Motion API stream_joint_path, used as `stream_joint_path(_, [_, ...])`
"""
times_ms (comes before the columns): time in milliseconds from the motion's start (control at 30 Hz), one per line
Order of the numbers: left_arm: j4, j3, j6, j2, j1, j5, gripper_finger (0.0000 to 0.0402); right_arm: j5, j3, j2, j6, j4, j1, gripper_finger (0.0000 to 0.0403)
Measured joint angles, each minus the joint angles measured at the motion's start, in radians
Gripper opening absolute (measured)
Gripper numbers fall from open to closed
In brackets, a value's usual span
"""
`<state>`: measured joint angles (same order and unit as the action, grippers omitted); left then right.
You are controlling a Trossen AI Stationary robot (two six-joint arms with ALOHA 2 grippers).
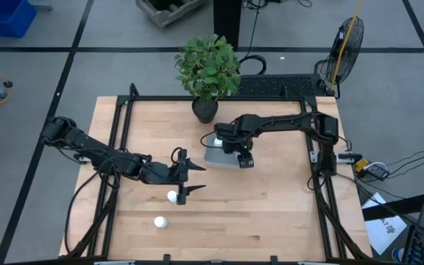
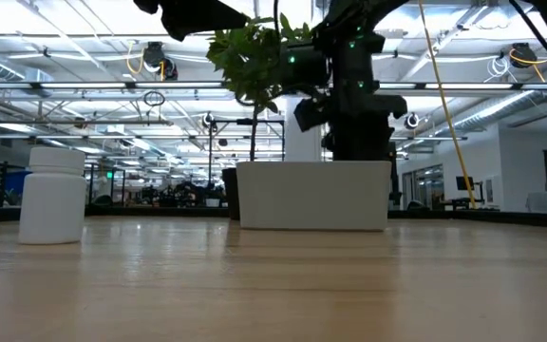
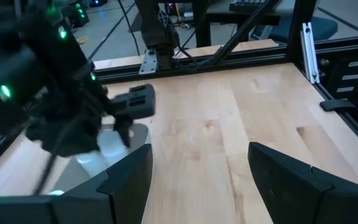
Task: Pick and place pill bottles into a basket
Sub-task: Put the white medicine bottle into the gray bin
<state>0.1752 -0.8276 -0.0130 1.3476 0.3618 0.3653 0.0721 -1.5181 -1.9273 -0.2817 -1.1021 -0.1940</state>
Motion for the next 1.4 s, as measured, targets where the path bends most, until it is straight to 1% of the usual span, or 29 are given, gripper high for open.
stream_joint_path(67, [0.001, 0.000, -0.012, 0.001, -0.004, 0.000, 0.0271, -0.042, 0.000, 0.030, -0.001, 0.003, 0.000, 0.0200])
stream_joint_path(100, [0.002, 0.000, -0.014, 0.006, -0.007, 0.000, 0.0271, -0.046, 0.000, 0.049, -0.002, 0.011, 0.000, 0.0199])
stream_joint_path(300, [-0.004, -0.001, -0.030, 0.013, -0.016, 0.003, 0.0271, -0.019, 0.000, 0.125, -0.018, 0.049, 0.018, 0.0200])
stream_joint_path(433, [-0.033, -0.001, -0.073, 0.013, -0.015, 0.000, 0.0271, 0.009, 0.000, 0.137, -0.002, 0.037, 0.031, 0.0198])
stream_joint_path(633, [-0.035, -0.001, -0.087, 0.013, -0.012, 0.000, 0.0271, 0.009, 0.000, 0.094, -0.010, 0.063, 0.040, 0.0185])
stream_joint_path(800, [-0.048, -0.001, -0.087, 0.013, -0.013, 0.000, 0.0271, 0.012, 0.000, 0.065, -0.023, 0.091, 0.041, 0.0191])
stream_joint_path(933, [-0.053, 0.000, -0.087, 0.013, -0.013, 0.000, 0.0271, 0.064, 0.000, 0.033, -0.027, 0.119, 0.041, 0.0191])
stream_joint_path(1100, [-0.054, 0.000, -0.081, 0.013, -0.012, 0.000, 0.0271, 0.037, 0.001, -0.004, -0.053, 0.132, 0.039, 0.0189])
stream_joint_path(1267, [-0.069, 0.000, -0.082, 0.013, -0.012, 0.000, 0.0271, 0.041, 0.001, -0.005, -0.061, 0.149, 0.037, 0.0203])
stream_joint_path(1400, [-0.069, 0.000, -0.082, 0.013, -0.012, 0.000, 0.0271, 0.085, 0.003, -0.005, -0.062, 0.174, 0.032, 0.0222])
